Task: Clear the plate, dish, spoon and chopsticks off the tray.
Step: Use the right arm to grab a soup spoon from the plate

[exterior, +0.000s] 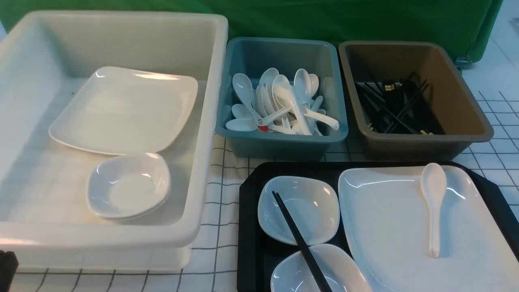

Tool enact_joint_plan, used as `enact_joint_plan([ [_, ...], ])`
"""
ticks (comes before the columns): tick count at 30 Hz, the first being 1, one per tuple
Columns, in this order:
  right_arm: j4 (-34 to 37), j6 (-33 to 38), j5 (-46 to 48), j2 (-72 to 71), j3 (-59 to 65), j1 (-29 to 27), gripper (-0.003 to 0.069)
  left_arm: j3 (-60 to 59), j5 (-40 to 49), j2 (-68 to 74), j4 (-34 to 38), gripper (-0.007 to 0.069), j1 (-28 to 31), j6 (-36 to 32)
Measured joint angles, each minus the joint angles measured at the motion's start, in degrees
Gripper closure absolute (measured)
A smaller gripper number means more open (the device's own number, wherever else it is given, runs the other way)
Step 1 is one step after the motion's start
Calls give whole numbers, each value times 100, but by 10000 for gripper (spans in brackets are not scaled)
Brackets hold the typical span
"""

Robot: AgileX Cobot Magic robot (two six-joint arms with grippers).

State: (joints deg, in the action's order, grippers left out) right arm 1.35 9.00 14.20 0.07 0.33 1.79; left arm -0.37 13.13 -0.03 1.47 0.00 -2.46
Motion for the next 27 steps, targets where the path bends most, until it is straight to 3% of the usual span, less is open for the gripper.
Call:
enact_joint_plan([
  [20, 0, 0, 0, 0, 0, 0, 417, 0, -29, 0, -87, 604, 0, -9],
  [22, 0, 0, 0, 0, 0, 0, 417, 0, -271, 0, 132, 604, 0, 133],
  [27, 0, 0, 0, 0, 0, 0, 417, 0, -1110, 0, 1500, 604, 0, 784],
])
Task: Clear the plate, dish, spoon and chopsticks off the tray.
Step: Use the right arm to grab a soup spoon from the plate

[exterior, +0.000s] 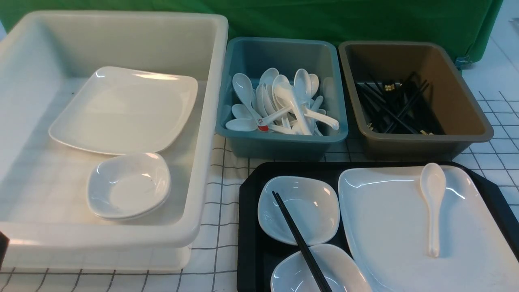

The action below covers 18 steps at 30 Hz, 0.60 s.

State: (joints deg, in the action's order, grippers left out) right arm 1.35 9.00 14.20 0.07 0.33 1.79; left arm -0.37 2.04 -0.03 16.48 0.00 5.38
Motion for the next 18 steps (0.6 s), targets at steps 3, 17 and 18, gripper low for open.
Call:
enact_joint_plan([
  [3, 0, 0, 0, 0, 0, 0, 417, 0, -634, 0, 293, 604, 0, 151],
  [17, 841, -1651, -1205, 0, 18, 0, 417, 0, -3327, 0, 178, 604, 0, 553],
  [18, 957, -2304, -1625, 0, 18, 0, 417, 17, -3955, 0, 178, 604, 0, 576],
])
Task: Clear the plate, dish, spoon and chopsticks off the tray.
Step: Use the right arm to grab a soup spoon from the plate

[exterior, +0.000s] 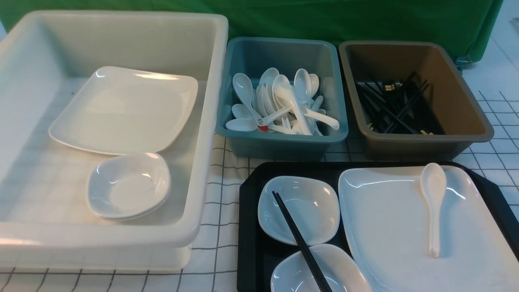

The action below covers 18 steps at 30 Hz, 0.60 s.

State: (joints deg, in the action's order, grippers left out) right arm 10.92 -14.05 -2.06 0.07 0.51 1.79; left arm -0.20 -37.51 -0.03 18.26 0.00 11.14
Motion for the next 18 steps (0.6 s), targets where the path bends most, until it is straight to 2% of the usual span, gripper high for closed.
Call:
enact_joint_plan([
  [3, 68, -664, -486, 0, 0, 0, 418, 419, -132, 63, -47, 604, 0, 82],
  [5, 87, -770, -760, 0, 0, 0, 420, 1122, 409, 246, -194, 604, 0, 254],
  [6, 93, -800, -904, 0, 0, 0, 420, 1647, 1150, 474, -503, 604, 0, 461],
  [7, 93, -809, -930, 0, 0, 0, 420, 1739, 1150, 473, -503, 604, 0, 461],
  [8, 98, -831, -1117, 0, 0, 0, 420, 2494, 2356, 894, -1086, 604, 0, 746],
  [9, 98, -832, -1160, 0, 0, 0, 420, 2680, 2495, 946, -1141, 604, 0, 772],
  [12, 105, -826, -1482, 0, 0, 0, 419, 4125, 4948, 2118, -1535, 604, 0, 844],
  [13, 105, -826, -1482, 0, 0, 0, 419, 4125, 5076, 2190, -1535, 604, 0, 823],
  [14, 112, -821, -1555, 0, 0, 0, 419, 4481, 5690, 2538, -1509, 604, 0, 689],
  [16, 117, -806, -1776, 0, 0, -2, 420, 4955, 6894, 3345, -1217, 604, 0, 198],
  [18, 123, -793, -2078, 0, 6, -2, 438, 5088, 7627, 4052, -752, 604, 0, -399],
])
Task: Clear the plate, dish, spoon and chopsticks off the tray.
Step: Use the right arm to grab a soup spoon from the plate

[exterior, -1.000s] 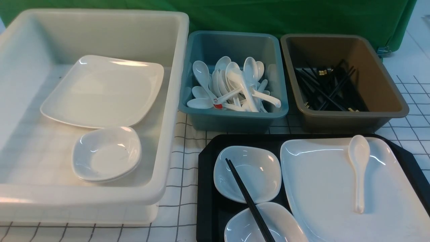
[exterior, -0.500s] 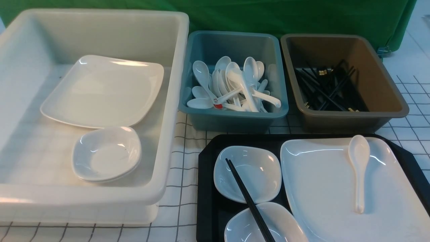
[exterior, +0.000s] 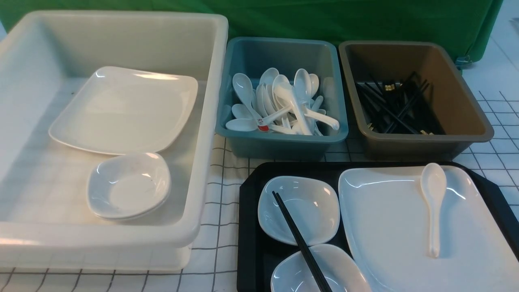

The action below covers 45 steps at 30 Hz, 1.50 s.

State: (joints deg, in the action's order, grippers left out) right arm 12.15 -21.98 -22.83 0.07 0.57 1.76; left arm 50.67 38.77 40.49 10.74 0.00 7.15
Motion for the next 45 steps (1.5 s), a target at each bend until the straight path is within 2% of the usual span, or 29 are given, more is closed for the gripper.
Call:
enact_joint_plan([
  [1, 0, 0, -30, 0, 0, 0, 442, 7, 54, 63, -1, 604, 0, -56],
  [3, -5, 12, -7, 7, -50, 0, 512, 22, 587, 755, 662, 604, 0, -651],
  [6, -184, 50, 1151, 247, -625, 112, 622, 24, 994, 1579, 1513, 604, 0, -1485],
  [8, -381, 272, 2283, 697, -1290, 257, 647, 35, 1098, 2078, 1996, 611, -30, -2088],
  [9, -392, 298, 2359, 749, -1351, 292, 649, 35, 1098, 2110, 1996, 611, -40, -2088],
  [10, -445, 515, 3152, 1337, -1955, 449, 652, 45, 960, 2317, 2056, 626, -205, -2314],
  [13, -486, 835, 4178, 2204, -2728, 666, 653, 129, 653, 2458, 1968, 631, -695, -2448],
  [21, -524, 1847, 6587, 4951, -4544, 810, 659, 1017, 5, 2953, 1434, 635, -3092, -2401],
  [25, -684, 2086, 6960, 6123, -4862, 800, 659, 1525, 5, 3509, 1038, 635, -3996, -2221],
  [29, -766, 2116, 6984, 6975, -5013, 580, 653, 1855, -10, 3984, 962, 635, -4383, -2187],
  [32, -710, 2020, 6772, 7773, -5152, 154, 600, 2087, -84, 4468, 929, 635, -4634, -2299],
  [35, -640, 2008, 6575, 8333, -5260, 13, 502, 2186, -354, 4863, 914, 635, -4818, -2510],
  [38, -516, 2002, 6384, 8846, -5346, 38, 355, 2204, -701, 5192, 914, 635, -4932, -2682],
  [39, -507, 2002, 6372, 8904, -5355, 46, 345, 2204, -732, 5212, 914, 635, -4932, -2683],
  [41, -421, 2002, 6218, 9169, -5368, 167, 246, 2204, -791, 5398, 914, 635, -4932, -2720],
  [45, -375, 2018, 5929, 9500, -5372, 438, 159, 2204, -754, 5581, 898, 629, -4932, -2747],
])
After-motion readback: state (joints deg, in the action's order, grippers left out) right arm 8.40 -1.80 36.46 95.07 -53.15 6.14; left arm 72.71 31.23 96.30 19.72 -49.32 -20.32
